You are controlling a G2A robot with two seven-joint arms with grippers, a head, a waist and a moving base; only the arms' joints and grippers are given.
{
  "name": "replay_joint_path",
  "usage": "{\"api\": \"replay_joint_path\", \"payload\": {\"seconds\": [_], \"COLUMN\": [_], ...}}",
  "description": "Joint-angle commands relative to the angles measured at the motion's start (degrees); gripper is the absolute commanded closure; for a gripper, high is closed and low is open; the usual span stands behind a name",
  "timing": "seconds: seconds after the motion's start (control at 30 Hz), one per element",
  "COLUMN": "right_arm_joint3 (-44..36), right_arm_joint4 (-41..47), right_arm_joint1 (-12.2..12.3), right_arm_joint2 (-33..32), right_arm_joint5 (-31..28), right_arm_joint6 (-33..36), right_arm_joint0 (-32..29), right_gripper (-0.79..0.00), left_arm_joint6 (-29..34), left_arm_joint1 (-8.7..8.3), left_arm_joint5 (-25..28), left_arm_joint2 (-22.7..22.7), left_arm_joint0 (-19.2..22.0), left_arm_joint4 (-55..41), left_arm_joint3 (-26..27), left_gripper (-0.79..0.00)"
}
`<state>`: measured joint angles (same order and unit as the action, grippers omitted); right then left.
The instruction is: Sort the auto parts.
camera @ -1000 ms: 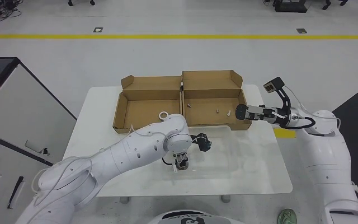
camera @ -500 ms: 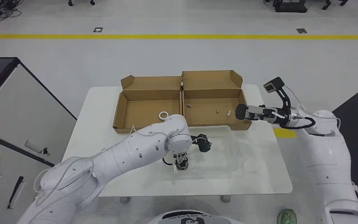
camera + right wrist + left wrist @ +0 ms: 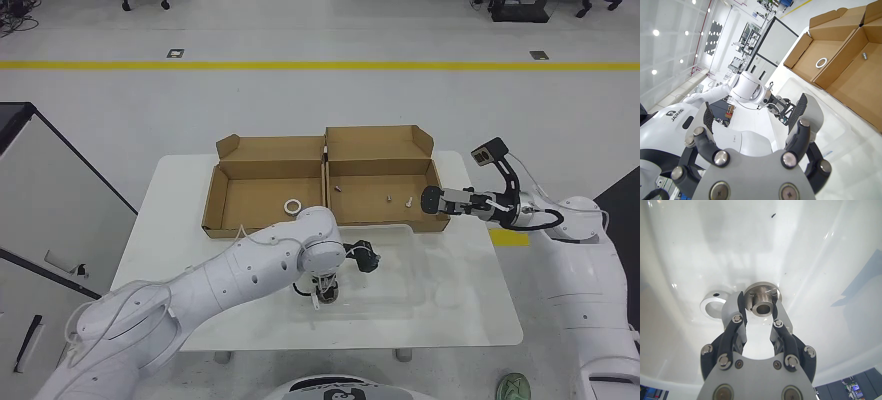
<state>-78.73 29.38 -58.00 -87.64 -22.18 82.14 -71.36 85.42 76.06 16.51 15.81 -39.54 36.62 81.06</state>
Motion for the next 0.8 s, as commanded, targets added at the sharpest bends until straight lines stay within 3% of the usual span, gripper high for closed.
{"api": "replay_joint_path", "payload": {"seconds": [0.0, 0.57, 0.77], "right_arm_joint3": [0.0, 0.0, 0.0], "right_arm_joint4": [0.0, 0.0, 0.0], "right_arm_joint1": [0.0, 0.0, 0.0], "right_arm_joint2": [0.0, 0.0, 0.0], "right_arm_joint5": [0.0, 0.0, 0.0], "right_arm_joint6": [0.0, 0.0, 0.0], "right_arm_joint0": [0.0, 0.0, 0.0], "right_gripper": [-0.785, -0.785, -0.785], "left_arm_joint6": [0.0, 0.64, -0.81], "left_arm_joint1": [-0.08, -0.69, -2.16], "left_arm_joint5": [-0.3, 0.47, 3.16], "left_arm_joint2": [0.27, 2.45, 6.18], "left_arm_joint0": [-0.01, -0.37, -0.35], "left_arm_joint4": [0.33, -0.25, -5.45], "left_arm_joint3": [0.47, 2.16, 3.77], "left_gripper": [0.0, 0.0, 0.0]}}
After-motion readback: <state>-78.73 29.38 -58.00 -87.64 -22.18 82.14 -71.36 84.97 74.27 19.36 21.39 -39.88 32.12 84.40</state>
